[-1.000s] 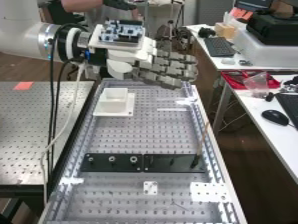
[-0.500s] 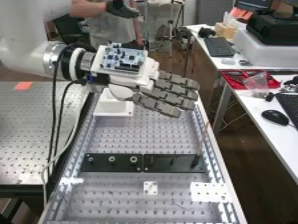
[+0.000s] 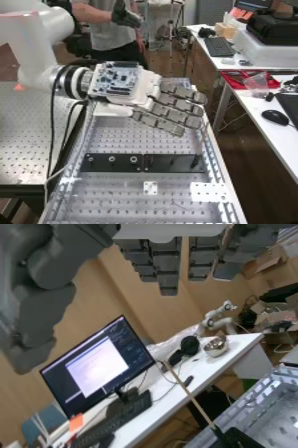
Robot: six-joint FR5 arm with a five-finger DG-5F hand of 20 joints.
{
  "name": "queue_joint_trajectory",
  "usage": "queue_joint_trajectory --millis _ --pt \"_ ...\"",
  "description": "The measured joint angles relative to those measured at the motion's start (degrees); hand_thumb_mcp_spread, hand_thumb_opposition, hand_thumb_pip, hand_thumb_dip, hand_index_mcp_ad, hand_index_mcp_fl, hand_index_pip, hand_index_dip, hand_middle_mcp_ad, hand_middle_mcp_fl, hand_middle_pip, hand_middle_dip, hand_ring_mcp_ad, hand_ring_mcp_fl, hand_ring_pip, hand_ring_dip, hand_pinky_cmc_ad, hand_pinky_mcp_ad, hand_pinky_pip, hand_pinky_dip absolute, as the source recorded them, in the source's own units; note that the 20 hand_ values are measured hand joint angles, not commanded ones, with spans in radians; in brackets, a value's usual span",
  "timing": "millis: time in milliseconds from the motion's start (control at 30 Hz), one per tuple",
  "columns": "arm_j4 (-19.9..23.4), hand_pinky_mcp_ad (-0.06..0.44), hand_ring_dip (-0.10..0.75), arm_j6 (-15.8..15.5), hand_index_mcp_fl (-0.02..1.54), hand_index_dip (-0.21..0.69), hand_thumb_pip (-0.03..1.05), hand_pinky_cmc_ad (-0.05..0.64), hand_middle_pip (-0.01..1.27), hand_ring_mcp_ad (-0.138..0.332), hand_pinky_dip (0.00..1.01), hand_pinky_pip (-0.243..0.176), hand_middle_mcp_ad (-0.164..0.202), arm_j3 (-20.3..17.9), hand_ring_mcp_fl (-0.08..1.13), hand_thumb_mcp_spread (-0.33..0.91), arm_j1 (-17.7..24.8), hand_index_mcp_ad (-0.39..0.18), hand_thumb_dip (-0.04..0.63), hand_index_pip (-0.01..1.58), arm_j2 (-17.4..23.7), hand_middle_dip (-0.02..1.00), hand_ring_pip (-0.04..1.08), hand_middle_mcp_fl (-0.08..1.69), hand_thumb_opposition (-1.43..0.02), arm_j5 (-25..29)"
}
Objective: Grab the chopstick and place it in the clear container
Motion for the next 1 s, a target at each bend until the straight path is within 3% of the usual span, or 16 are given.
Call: queue_joint_trajectory --millis 167,300,733,933,1000 --pt "5.74 0.168 0.030 4.38 0.23 0.262 0.74 0.129 0.14 0.168 0.27 -0.124 0.148 -1.06 -0.01 0.30 0.48 0.068 0.244 0.09 -2.38 0.38 0.06 0.33 -0.73 5.59" --pt "7.53 0.168 0.056 7.36 0.29 0.264 0.77 0.129 0.14 0.164 0.28 -0.124 0.147 -0.09 0.00 0.31 0.67 0.068 0.274 0.12 -5.28 0.43 0.06 0.38 -0.74 8.56" --pt "7.57 0.166 0.145 15.82 0.36 0.126 0.81 0.131 0.21 0.152 0.28 -0.119 0.145 6.17 0.15 0.38 1.22 0.024 0.335 0.60 -12.01 0.48 0.07 0.52 -0.76 12.31" --pt "6.11 0.168 0.185 18.36 0.36 0.080 0.75 0.138 0.26 0.147 0.23 -0.058 0.138 8.84 0.23 0.42 1.54 0.007 0.339 0.79 -14.70 0.51 0.08 0.58 -0.77 13.94" --pt "5.52 0.168 0.192 19.24 0.36 0.079 0.74 0.138 0.29 0.140 0.21 -0.061 0.129 9.81 0.25 0.44 1.65 0.010 0.339 0.82 -15.64 0.51 0.07 0.58 -0.77 14.49"
